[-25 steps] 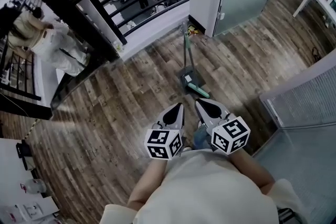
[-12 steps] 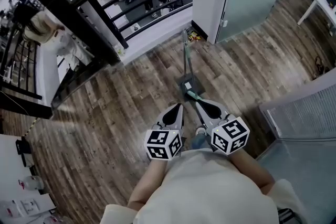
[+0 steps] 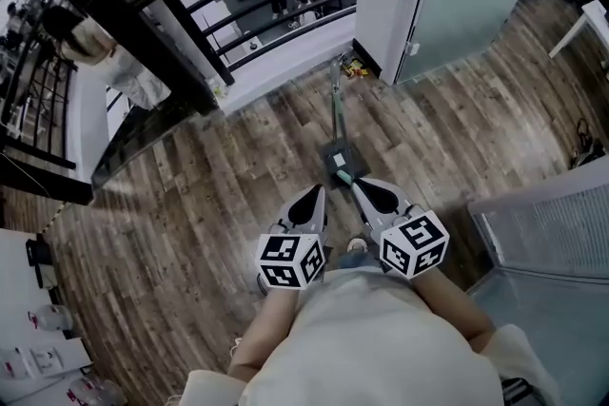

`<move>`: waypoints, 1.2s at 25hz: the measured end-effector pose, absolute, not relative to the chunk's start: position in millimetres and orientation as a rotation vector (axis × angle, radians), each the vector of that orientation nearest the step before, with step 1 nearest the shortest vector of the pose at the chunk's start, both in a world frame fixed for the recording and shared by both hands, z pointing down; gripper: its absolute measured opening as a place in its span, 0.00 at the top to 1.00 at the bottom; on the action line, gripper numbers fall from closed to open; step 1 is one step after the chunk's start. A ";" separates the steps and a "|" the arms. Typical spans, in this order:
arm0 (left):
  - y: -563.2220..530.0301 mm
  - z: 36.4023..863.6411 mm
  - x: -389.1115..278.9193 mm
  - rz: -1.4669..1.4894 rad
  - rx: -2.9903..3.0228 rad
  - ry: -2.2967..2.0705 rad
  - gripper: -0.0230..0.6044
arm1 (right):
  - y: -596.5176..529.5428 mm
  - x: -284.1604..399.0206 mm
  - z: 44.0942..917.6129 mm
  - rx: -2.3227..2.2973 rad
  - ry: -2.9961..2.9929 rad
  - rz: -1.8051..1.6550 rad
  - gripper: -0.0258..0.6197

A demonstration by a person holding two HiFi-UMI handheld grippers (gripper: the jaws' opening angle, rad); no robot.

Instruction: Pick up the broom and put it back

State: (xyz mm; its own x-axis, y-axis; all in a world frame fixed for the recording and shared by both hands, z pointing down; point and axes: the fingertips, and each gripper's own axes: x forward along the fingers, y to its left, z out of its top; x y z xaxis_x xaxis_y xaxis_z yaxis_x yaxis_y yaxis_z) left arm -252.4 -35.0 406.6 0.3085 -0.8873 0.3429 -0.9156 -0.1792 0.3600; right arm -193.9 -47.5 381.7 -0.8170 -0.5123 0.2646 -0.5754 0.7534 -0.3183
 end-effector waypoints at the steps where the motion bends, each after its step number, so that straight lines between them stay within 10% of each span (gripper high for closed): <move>1: -39.5 407.3 -251.6 0.073 2.078 -1.601 0.96 | -52.2 -193.1 382.4 0.862 -2.790 0.582 0.95; 30: -119.1 423.2 -274.4 0.050 1.979 -1.710 0.96 | -141.5 -179.1 407.5 0.861 -2.741 0.618 0.95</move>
